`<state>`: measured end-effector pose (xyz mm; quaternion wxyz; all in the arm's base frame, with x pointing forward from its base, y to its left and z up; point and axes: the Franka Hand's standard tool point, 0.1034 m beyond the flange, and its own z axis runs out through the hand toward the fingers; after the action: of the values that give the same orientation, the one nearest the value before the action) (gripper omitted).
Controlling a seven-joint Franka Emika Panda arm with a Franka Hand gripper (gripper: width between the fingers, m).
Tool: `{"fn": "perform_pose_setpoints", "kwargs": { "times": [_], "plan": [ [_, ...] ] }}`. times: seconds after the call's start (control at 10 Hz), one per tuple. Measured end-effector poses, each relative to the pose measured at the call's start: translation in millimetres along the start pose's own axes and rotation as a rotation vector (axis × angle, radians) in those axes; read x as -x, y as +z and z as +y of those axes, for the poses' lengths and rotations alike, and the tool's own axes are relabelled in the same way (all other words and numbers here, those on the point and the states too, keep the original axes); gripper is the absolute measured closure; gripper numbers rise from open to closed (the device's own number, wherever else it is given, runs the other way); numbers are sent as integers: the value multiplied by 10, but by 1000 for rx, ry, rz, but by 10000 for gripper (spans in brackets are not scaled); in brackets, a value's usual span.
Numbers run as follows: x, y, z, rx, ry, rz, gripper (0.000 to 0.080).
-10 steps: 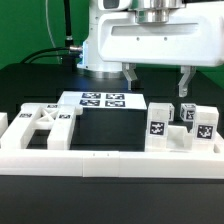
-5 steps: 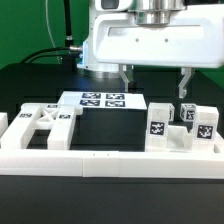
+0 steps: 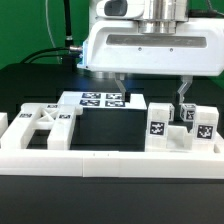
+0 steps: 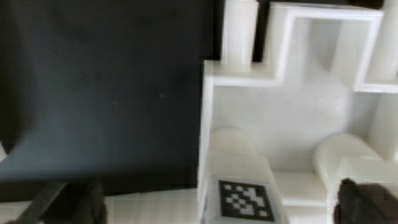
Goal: Assemble chair
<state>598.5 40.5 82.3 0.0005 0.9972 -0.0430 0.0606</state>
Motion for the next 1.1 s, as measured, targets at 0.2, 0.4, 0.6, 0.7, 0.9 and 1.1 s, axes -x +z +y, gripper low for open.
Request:
{"fn": "perform_pose_setpoints", "kwargs": {
  "times": [0.2,0.4,0.6,0.7,0.9,1.1],
  "plan": [
    [14,142,22,16,-5,33,151],
    [23,267,14,27,-12,47,151],
    [22,302,33,32,-12,50,151],
    [23,305,35,32,-12,49,151],
    [36,328,56,33,-5,46,151],
    [57,444,161,28,48,28,151]
  ]
}}
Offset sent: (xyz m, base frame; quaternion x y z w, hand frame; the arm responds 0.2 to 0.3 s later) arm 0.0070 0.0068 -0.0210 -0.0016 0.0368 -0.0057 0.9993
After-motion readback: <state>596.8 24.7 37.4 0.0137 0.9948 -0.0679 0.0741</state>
